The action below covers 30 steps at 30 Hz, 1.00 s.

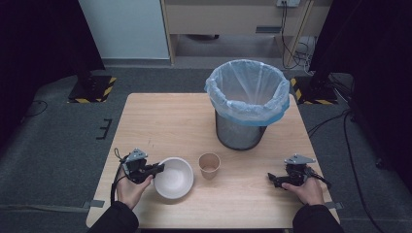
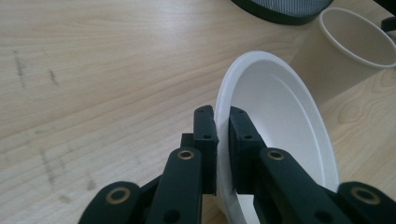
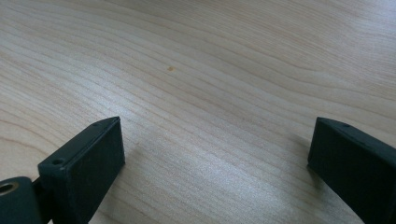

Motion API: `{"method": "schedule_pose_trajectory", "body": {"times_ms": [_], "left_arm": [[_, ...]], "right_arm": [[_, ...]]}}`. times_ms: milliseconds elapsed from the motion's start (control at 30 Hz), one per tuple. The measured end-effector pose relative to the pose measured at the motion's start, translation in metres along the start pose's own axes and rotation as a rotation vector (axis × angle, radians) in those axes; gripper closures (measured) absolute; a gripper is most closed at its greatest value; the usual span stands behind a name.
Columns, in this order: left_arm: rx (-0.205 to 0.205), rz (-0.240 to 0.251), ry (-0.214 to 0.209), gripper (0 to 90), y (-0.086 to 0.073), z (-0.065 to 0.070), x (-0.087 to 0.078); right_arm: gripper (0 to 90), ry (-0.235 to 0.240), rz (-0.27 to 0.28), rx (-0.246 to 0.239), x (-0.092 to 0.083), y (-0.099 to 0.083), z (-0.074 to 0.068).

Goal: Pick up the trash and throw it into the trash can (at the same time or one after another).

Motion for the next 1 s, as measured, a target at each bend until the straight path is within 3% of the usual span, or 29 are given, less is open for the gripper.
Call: {"method": "schedule_pose_trajectory", "body": {"times_ms": [533,1000], "left_arm": [[-0.041,0.15,0.035,83.0,0.021,-0.018,-0.027],[-0.038,0.284,0.046,82.9,0.046,-0.02,-0.053]], "right_arm": [[3.8,0.0,0.0,0.0,0.0,0.0,0.0],[3.4,0.002,0.0,-0.002,0.0,0.0,0.0]]}}
Point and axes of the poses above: each handheld gripper's, and its own axes: x roughly forward along the jaws, y roughly out of its top, z roughly to its right, the point moved 6 cm from there along x, roughly forward along the jaws, and after that the axes turned 5 degrees about z, right-handed, at the moved point
